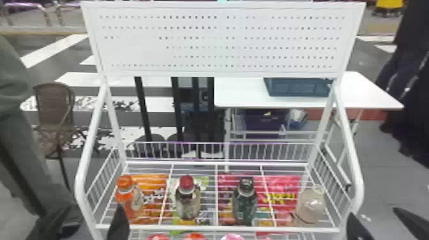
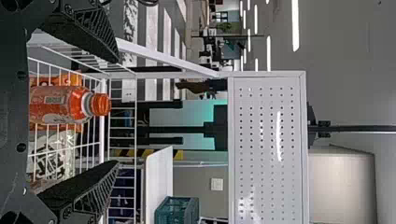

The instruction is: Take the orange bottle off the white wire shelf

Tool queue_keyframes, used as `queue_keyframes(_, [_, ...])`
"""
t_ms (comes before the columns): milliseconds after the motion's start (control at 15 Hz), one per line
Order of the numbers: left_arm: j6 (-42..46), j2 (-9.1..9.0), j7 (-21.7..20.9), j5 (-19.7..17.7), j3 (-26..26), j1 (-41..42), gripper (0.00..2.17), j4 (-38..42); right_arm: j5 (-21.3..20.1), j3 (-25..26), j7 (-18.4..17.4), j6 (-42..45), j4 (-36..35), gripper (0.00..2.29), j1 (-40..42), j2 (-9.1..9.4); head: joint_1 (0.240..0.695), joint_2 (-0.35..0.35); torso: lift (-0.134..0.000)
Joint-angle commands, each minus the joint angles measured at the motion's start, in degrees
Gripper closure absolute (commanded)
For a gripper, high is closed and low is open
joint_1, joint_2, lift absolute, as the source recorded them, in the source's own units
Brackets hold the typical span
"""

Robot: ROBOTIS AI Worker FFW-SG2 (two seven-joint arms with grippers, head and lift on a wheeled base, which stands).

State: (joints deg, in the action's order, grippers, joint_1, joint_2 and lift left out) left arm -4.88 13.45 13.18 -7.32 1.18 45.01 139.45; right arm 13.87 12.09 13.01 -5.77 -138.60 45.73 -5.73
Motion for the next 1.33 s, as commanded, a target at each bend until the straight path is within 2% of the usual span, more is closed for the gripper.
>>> queue_keyframes(0, [0.0, 0.09, 0.09, 0.81, 0.76, 0.08, 0.13, -0.06, -0.07, -0.14, 0.0, 0.0, 0.26, 0.14, -0.2, -0.07, 0.499, 0.0, 0.0])
queue_keyframes(200, [2.11, 0.09, 0.79, 3.36, 4.27, -0.45, 0.13, -3.75, -0.07, -0.4, 0.0, 0.0, 0.44, 0.14, -0.38, -0.07, 0.499, 0.0, 0.0])
queue_keyframes(333, [6.85, 0.18, 2.55, 4.68, 6.56, -2.03, 0.13, -8.76, -0.16, -0.58, 0.0, 0.0, 0.52, 0.14, -0.46, -0.16, 0.499, 0.0, 0.0])
queue_keyframes(467, [12.13, 0.18, 3.61, 4.42, 8.05, -4.32, 0.13, -14.12, -0.25, -0.67, 0.0, 0.0, 0.52, 0.14, -0.46, -0.24, 0.499, 0.0, 0.0])
queue_keyframes(600, [13.01, 0.09, 4.05, 4.15, 8.84, -6.34, 0.13, -17.81, -0.16, -0.67, 0.0, 0.0, 0.52, 0.14, -0.46, -0.24, 0.499, 0.0, 0.0])
queue_keyframes(667, [13.36, 0.09, 4.05, 3.54, 9.1, -7.48, 0.13, -19.75, -0.16, -0.67, 0.0, 0.0, 0.52, 0.14, -0.46, -0.33, 0.499, 0.0, 0.0])
queue_keyframes(800, [16.35, 0.09, 3.25, -0.16, 9.19, -10.82, 0.12, -26.07, 0.01, -0.67, 0.0, 0.0, 0.79, 0.14, -0.46, -0.51, 0.499, 0.0, 0.0])
queue_keyframes(1000, [23.2, 0.0, 3.43, -1.65, 9.63, -15.48, 0.12, -35.21, 0.1, -0.67, 0.0, 0.0, 0.79, 0.14, -0.46, -0.6, 0.499, 0.0, 0.0])
queue_keyframes(1133, [24.26, 0.0, 2.9, -3.41, 9.72, -18.56, 0.12, -39.7, 0.01, -0.76, 0.0, 0.0, 0.79, 0.14, -0.46, -0.6, 0.499, 0.0, 0.0])
queue_keyframes(1267, [25.14, 0.0, 2.64, -3.5, 10.07, -21.72, 0.12, -43.74, -0.07, -0.84, 0.0, 0.18, 0.79, 0.14, -0.46, -0.6, 0.499, 0.0, 0.0])
